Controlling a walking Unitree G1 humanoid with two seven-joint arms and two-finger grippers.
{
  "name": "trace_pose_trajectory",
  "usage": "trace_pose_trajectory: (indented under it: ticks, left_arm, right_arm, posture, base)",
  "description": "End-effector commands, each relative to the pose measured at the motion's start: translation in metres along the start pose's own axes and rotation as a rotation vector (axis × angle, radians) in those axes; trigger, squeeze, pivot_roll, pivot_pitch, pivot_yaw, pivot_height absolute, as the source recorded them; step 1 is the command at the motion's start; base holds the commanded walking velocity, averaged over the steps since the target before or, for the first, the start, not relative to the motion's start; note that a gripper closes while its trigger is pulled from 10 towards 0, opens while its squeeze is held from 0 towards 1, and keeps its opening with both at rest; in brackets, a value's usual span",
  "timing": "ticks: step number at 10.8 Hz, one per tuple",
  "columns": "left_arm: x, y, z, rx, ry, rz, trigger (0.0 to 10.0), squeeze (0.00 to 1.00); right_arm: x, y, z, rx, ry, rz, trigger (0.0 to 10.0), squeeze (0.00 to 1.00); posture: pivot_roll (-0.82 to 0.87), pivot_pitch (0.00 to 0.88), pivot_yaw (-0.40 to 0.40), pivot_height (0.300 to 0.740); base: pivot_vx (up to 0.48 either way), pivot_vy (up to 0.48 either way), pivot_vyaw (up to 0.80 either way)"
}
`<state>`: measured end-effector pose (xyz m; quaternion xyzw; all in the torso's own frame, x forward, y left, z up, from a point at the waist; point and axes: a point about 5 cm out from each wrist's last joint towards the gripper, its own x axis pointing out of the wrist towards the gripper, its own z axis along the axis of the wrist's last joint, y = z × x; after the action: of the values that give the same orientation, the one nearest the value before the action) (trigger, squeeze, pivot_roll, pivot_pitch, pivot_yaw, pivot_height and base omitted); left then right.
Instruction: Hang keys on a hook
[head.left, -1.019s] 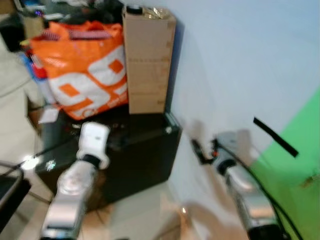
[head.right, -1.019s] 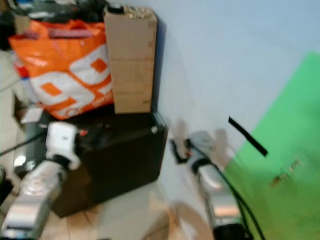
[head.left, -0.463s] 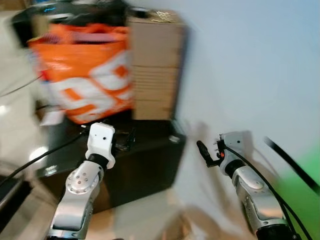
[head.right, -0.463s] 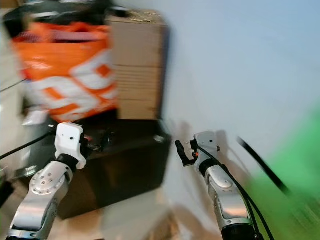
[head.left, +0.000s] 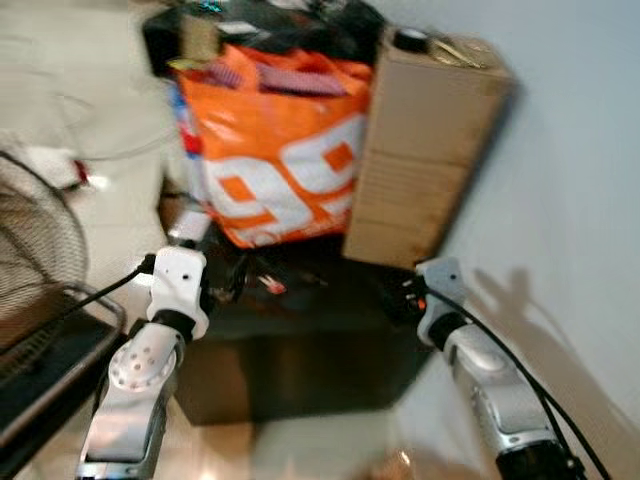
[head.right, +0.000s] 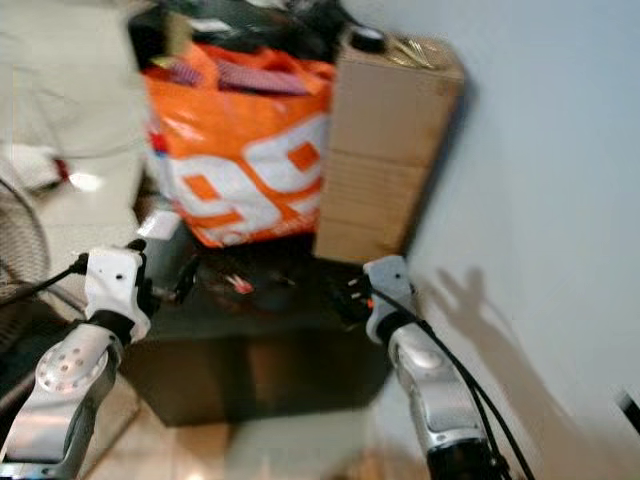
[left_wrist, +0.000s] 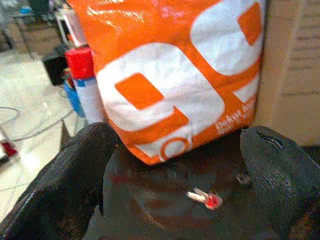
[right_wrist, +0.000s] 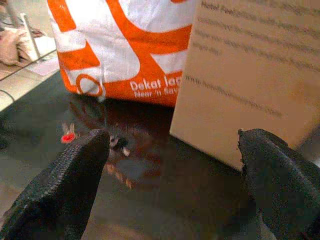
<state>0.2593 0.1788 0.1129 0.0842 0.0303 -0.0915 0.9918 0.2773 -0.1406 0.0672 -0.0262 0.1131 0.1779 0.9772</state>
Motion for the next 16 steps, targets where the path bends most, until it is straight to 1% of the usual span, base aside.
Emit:
trace_pose_trajectory:
  ticks: [1, 7, 10, 11, 12, 13, 14, 15, 16]
  left_arm:
    - [0.002, -0.008, 0.003, -0.010, -0.017, -0.023, 10.0, 0.21]
    - [0.001, -0.007, 0.002, -0.011, -0.016, -0.015, 10.0, 0.21]
    - [0.000, -0.008, 0.001, -0.014, -0.016, -0.014, 10.0, 0.21]
    - [-0.001, -0.009, -0.001, 0.006, -0.005, -0.031, 10.0, 0.20]
    - [-0.003, -0.010, -0.004, 0.002, 0.002, -0.060, 10.0, 0.19]
    - [-0.007, -0.011, -0.010, 0.023, 0.050, -0.157, 10.0, 0.17]
    - [-0.013, -0.010, -0.015, 0.042, 0.090, -0.231, 10.0, 0.17]
    - [-0.016, -0.009, -0.018, 0.054, 0.116, -0.279, 10.0, 0.17]
    - [-0.021, -0.007, -0.021, 0.062, 0.148, -0.338, 10.0, 0.17]
  right_arm:
    - [-0.004, -0.010, 0.000, -0.001, -0.004, -0.031, 10.0, 1.00]
    - [-0.003, -0.011, -0.001, -0.008, 0.002, -0.026, 10.0, 1.00]
    - [-0.004, -0.009, -0.005, -0.037, 0.040, 0.033, 10.0, 1.00]
    - [-0.005, -0.008, -0.007, -0.045, 0.065, 0.065, 10.0, 1.00]
    - [-0.006, -0.007, -0.009, -0.056, 0.089, 0.099, 10.0, 1.00]
    - [-0.005, -0.005, -0.013, -0.075, 0.138, 0.156, 10.0, 1.00]
    - [-0.004, -0.006, -0.018, -0.092, 0.184, 0.196, 10.0, 1.00]
    - [-0.004, -0.004, -0.022, -0.090, 0.218, 0.238, 10.0, 1.00]
    - [0.001, -0.003, -0.027, -0.092, 0.252, 0.257, 10.0, 1.00]
  posture:
    - [-0.02, 0.000, -0.069, 0.740]
    - [-0.01, 0.000, -0.077, 0.740]
    - [-0.01, 0.000, -0.082, 0.740]
    - [-0.02, 0.000, -0.084, 0.740]
    - [-0.02, 0.000, -0.085, 0.740]
    - [-0.02, 0.000, -0.086, 0.740]
    - [-0.02, 0.000, -0.087, 0.740]
    - [-0.02, 0.000, -0.088, 0.740]
    - [-0.02, 0.000, -0.087, 0.740]
  base:
    - [0.405, 0.000, 0.00]
    - [0.394, 0.000, 0.00]
    - [0.403, 0.000, 0.00]
    - [0.379, 0.000, 0.00]
    - [0.270, 0.000, 0.00]
    - [0.000, 0.000, 0.00]
    - [0.000, 0.000, 0.00]
    - [0.000, 0.000, 0.00]
    - [0.000, 0.000, 0.00]
